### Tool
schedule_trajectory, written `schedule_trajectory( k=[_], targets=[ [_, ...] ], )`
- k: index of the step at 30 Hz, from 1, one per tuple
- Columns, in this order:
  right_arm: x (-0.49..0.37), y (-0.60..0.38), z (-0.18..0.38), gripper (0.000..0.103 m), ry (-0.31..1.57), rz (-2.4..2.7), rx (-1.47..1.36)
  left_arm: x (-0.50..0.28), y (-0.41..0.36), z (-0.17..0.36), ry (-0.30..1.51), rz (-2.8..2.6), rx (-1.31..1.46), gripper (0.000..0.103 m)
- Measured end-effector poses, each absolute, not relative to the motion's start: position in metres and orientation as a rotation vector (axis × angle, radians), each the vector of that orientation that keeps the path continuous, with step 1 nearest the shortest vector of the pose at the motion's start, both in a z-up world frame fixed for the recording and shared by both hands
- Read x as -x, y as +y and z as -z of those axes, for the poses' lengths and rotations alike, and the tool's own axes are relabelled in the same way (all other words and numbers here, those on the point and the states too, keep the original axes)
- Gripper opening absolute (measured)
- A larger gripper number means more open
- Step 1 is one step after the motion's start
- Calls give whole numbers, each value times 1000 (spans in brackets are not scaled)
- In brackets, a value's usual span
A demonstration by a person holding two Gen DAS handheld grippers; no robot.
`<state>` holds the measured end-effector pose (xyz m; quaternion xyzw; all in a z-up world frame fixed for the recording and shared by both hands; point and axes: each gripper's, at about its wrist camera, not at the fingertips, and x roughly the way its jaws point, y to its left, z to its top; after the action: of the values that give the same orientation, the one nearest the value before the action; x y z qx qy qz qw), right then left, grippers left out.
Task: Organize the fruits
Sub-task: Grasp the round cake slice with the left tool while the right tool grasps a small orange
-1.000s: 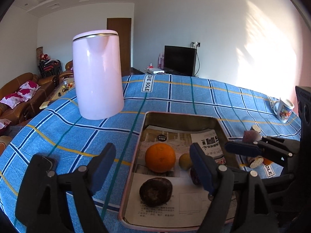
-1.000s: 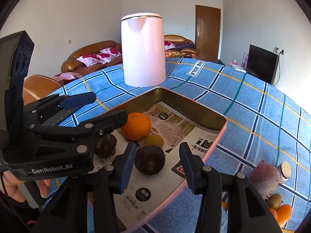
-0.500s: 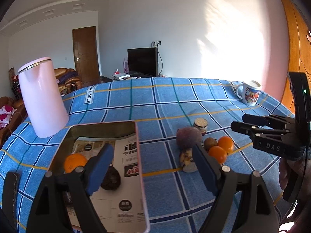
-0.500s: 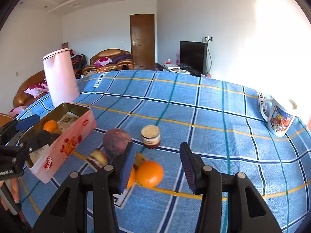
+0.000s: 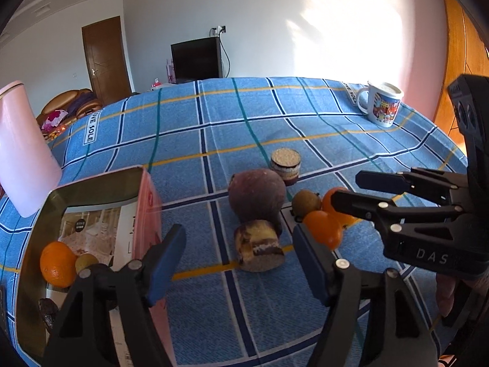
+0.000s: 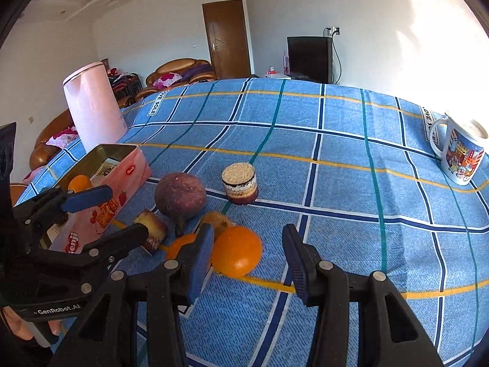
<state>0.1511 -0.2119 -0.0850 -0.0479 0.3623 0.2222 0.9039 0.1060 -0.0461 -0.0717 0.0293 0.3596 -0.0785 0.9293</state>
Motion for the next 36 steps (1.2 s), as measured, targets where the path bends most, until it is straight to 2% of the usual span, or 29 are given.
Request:
schedule_trajectory(
  k=[5,8,10,13,16,19,23,25,36],
  targets=[
    [-159,-215,92,46,809,-508,48,-115,-53,79,795,199,-73,71],
    [-162,-219,94,39,830,-534,6,-117,-52,80,799,192,-72,69],
    [-161,-219,94,39,834,-538,0,-117,-52,80,797,186,-69,67],
    [-160,-218,94,38,831,-538,2,-116,-50,79,793,164,-78,59],
    [-159,-217,93,38,824,-534,14,-114,-56,78,781,174,-111,59],
    [-155,-212,90,37,802,-520,49,-115,-61,81,797,192,-133,50],
    [-150,-209,87,37,769,-504,84,-124,-57,87,851,218,-100,49],
    [-150,-210,86,37,762,-503,85,-123,-55,87,851,230,-85,40],
    [-139,-215,76,37,675,-506,76,-111,-52,75,761,248,-51,40]
  ],
)
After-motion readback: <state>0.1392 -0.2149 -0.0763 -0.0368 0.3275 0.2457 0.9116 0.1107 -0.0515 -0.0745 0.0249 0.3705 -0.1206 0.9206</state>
